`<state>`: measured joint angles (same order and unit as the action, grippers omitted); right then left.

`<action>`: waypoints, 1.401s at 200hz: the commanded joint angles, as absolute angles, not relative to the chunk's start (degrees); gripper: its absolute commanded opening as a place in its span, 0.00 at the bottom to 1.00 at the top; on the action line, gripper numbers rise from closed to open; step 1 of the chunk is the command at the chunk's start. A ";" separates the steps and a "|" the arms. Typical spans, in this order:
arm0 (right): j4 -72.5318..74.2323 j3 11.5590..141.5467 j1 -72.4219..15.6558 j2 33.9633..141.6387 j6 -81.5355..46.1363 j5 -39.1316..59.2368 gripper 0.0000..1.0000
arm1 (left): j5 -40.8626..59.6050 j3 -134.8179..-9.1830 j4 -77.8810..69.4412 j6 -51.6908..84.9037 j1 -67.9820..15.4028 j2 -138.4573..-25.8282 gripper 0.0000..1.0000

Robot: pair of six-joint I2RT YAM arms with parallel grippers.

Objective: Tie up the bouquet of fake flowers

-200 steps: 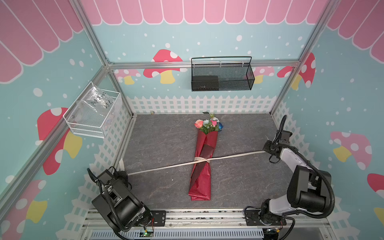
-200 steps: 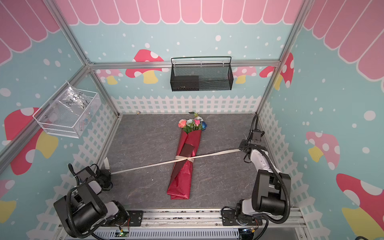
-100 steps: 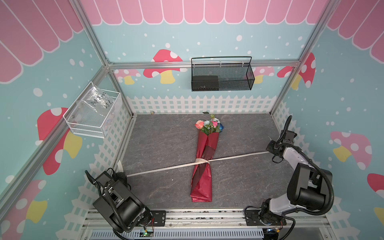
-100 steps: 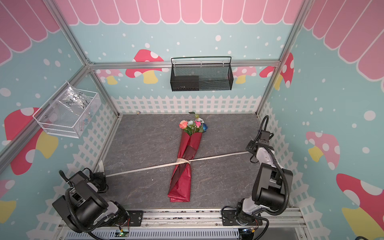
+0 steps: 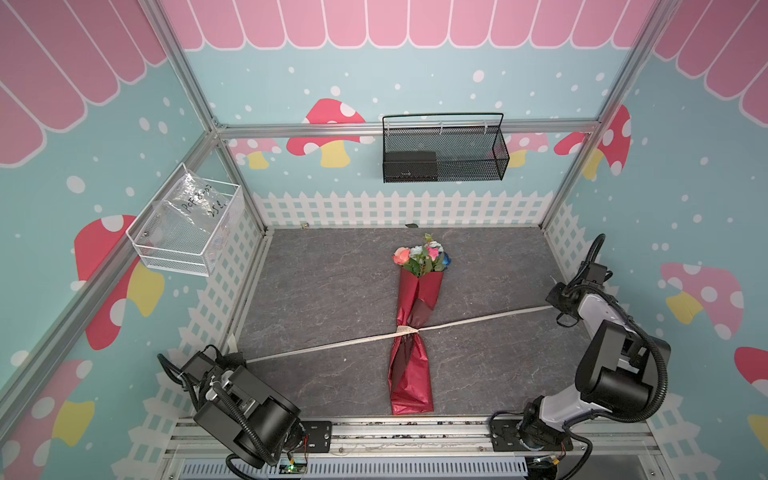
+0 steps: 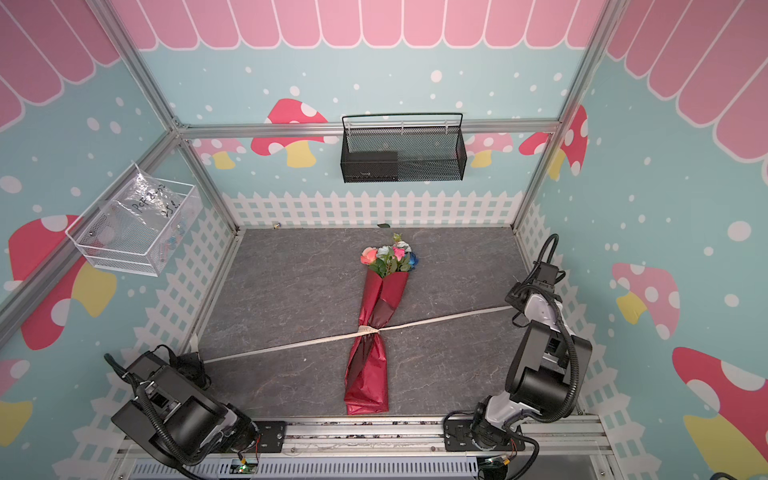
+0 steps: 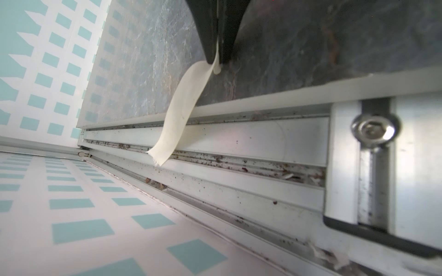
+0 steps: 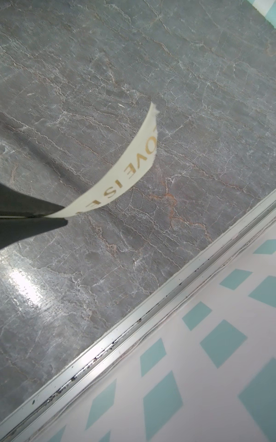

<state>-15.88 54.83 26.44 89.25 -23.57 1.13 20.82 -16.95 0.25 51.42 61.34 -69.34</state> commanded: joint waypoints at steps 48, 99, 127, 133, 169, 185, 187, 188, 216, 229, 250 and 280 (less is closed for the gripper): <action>-9.32 54.10 34.72 87.95 -23.29 -2.11 0.00 | 14.63 -19.24 -4.26 51.77 66.98 -69.47 0.00; -4.97 50.10 32.43 87.63 -24.74 3.08 0.00 | 16.55 -18.17 -6.09 51.59 57.49 -68.75 0.00; -2.77 47.36 28.46 86.60 -25.55 3.56 0.00 | 13.69 -17.82 -7.00 55.02 43.31 -65.31 0.00; -2.57 47.14 27.53 86.53 -25.65 3.56 0.00 | 12.59 -18.21 -6.47 55.59 40.08 -64.49 0.00; -1.98 47.67 21.23 86.44 -26.28 2.99 0.00 | 6.32 -20.00 -3.24 57.91 24.44 -58.77 0.00; -2.10 49.21 17.97 86.87 -26.19 2.26 0.00 | 4.89 -21.29 -1.74 58.01 19.45 -57.15 0.00; -2.08 49.57 17.65 86.93 -26.26 2.21 0.00 | 4.85 -21.49 -1.58 58.01 18.90 -57.00 0.00; -2.08 49.57 17.65 86.93 -26.26 2.21 0.00 | 4.75 -21.60 -1.45 58.01 18.59 -56.98 0.00; -3.09 53.01 13.60 87.30 -26.02 1.55 0.00 | 2.48 -23.45 -0.46 57.74 10.12 -56.16 0.00; -3.83 54.53 11.89 87.02 -25.63 0.89 0.00 | 1.80 -23.83 -1.96 57.58 6.81 -56.54 0.00; -5.18 57.23 9.85 86.16 -24.98 1.74 0.00 | 2.41 -26.03 -4.92 56.50 2.79 -58.64 0.00; -9.13 62.30 5.36 83.64 -22.94 0.72 0.00 | 3.08 -33.52 -5.98 52.66 -3.50 -62.88 0.00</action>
